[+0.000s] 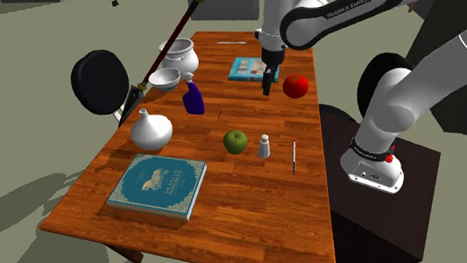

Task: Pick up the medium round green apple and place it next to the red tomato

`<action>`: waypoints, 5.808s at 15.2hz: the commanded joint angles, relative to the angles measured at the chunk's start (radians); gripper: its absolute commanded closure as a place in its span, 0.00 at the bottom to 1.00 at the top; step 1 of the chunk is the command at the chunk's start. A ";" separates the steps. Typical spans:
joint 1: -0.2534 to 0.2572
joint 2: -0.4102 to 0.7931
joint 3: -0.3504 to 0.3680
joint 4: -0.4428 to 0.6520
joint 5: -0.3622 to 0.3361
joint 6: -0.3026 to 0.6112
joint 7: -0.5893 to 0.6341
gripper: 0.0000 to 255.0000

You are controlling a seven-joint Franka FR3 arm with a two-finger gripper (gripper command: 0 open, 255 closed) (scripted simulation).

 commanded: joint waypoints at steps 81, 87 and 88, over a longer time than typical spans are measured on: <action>0.056 0.171 0.003 0.156 0.022 0.111 -0.195 1.00; 0.000 0.129 -0.112 0.118 0.004 0.101 -0.353 1.00; -0.010 0.126 -0.132 0.116 0.000 0.099 -0.379 1.00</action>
